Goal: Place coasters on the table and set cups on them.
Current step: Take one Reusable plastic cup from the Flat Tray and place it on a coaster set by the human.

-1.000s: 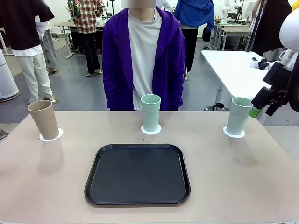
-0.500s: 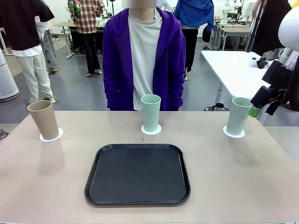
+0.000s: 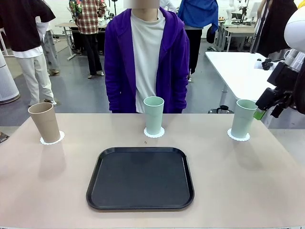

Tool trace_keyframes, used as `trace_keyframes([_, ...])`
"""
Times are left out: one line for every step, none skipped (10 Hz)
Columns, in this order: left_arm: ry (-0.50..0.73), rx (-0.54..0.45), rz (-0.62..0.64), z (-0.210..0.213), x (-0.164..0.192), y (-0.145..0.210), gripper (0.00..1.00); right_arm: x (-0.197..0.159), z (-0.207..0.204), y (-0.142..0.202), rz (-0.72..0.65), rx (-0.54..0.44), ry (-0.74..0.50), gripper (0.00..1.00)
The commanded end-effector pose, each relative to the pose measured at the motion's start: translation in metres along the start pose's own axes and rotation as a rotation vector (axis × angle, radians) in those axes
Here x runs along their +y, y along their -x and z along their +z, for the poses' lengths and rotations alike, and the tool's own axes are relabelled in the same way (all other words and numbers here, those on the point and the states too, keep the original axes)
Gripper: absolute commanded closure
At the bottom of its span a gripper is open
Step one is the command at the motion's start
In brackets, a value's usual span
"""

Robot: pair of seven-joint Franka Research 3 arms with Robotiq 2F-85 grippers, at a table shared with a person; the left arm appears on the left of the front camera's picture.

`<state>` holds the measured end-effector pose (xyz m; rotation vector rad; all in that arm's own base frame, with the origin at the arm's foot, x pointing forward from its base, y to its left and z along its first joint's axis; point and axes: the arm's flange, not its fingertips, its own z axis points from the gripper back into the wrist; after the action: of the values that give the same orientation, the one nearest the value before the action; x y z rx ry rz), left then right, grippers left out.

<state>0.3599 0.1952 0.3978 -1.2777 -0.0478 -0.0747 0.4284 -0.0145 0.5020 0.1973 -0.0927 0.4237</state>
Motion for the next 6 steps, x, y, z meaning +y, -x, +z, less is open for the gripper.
trace_keyframes([0.014,-0.005,-0.018,0.0013,-0.0009,0.0019,0.00,-0.0008,-0.0021,-0.0003,0.002,0.001,-0.001,0.00])
trace_keyframes([0.014,-0.005,-0.018,0.0013,-0.0009,0.0019,0.00,-0.0008,-0.0021,-0.0003,0.002,0.001,-0.001,0.00])
trace_keyframes([0.014,-0.005,-0.018,0.0013,-0.0009,0.0019,0.00,-0.0008,-0.0021,-0.0003,0.002,0.001,-0.001,0.00])
trace_keyframes([0.014,-0.005,-0.018,0.0013,-0.0009,0.0019,0.00,-0.0008,-0.0021,-0.0003,0.002,0.001,-0.001,0.00])
trace_keyframes([0.014,-0.005,-0.018,0.0013,-0.0009,0.0019,0.00,-0.0008,-0.0021,-0.0003,0.002,0.001,-0.001,0.00])
trace_keyframes([0.014,-0.005,-0.018,0.0013,-0.0009,0.0019,0.00,-0.0005,0.0001,0.0002,-0.001,0.000,0.000,0.00])
